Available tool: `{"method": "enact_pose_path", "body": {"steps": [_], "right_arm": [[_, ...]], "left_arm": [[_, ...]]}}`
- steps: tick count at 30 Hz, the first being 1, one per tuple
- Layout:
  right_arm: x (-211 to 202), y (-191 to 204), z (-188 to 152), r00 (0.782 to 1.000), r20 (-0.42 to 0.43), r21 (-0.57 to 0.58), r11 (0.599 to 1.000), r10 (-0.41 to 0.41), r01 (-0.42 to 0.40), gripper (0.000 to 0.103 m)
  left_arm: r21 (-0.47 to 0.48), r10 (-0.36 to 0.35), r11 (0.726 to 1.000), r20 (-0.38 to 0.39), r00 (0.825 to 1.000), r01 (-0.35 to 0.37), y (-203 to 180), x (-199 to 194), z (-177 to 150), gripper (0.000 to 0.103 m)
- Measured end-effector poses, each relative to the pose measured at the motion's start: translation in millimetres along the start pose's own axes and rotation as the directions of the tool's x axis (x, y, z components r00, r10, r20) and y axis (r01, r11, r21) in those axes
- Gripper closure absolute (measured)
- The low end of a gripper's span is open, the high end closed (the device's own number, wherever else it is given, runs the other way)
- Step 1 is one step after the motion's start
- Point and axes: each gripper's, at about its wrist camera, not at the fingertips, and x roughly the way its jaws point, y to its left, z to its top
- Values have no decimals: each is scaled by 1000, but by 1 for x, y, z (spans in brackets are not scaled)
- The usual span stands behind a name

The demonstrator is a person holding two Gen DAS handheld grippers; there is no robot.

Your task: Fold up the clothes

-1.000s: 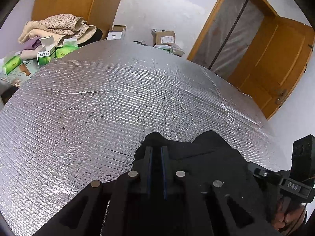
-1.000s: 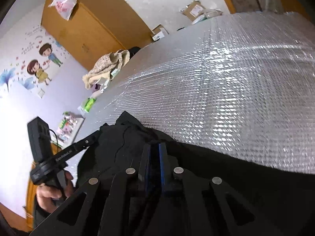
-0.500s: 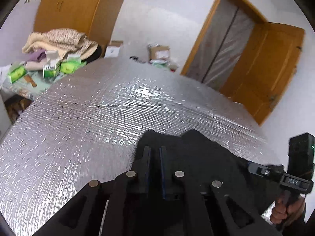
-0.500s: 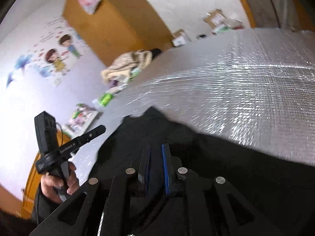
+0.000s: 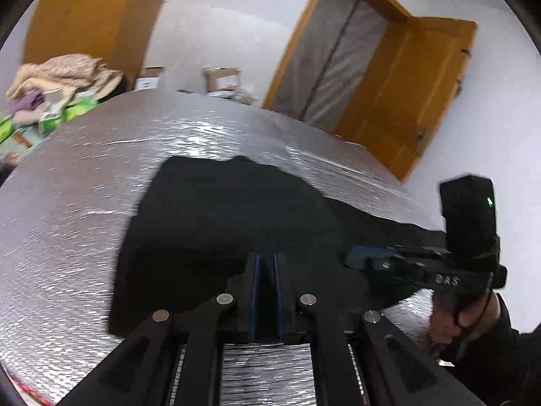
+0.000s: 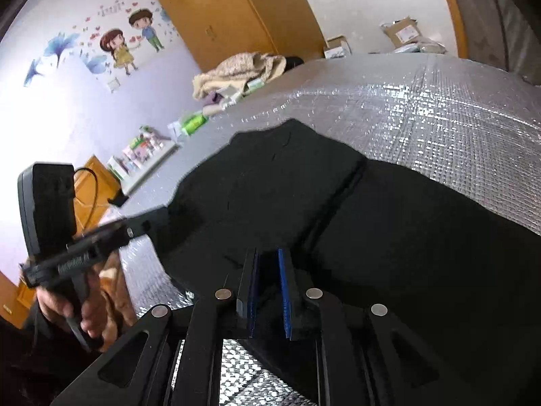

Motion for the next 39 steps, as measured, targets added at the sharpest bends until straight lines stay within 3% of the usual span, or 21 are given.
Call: {"method": "enact_pose_path", "body": {"steps": [6, 11, 14, 17, 21, 27, 33, 39], "right_arm": [[2, 1, -4, 1000, -19, 1, 1000, 7, -7, 89], [10, -7, -6, 998, -60, 28, 1000, 10, -9, 89], [3, -8, -3, 999, -34, 30, 1000, -10, 11, 86], [-5, -8, 6, 1000, 19, 41, 999, 1, -2, 86], [-6, -5, 12, 999, 49, 34, 999, 17, -19, 86], [8, 1, -7, 998, -42, -16, 998, 54, -55, 86], [8, -14, -11, 997, -26, 61, 996, 66, -64, 88], [-7, -38, -15, 999, 27, 181, 983, 24, -28, 87]], "left_arm": [[52, -58, 997, -119, 991, 64, -21, 28, -22, 95], [83, -42, 995, -102, 994, 50, -23, 27, -24, 94], [107, -38, 993, -88, 995, 47, -27, 19, -20, 95], [91, -40, 995, -21, 999, 42, -23, 6, -8, 95], [31, 56, 998, 17, 998, -57, 0, 3, 3, 95], [-67, 175, 982, -2, 985, -174, 40, 3, -5, 95], [-87, 167, 982, -14, 986, -167, 45, 6, -8, 95], [-22, 72, 997, 26, 997, -71, 12, 10, 2, 95]]}}
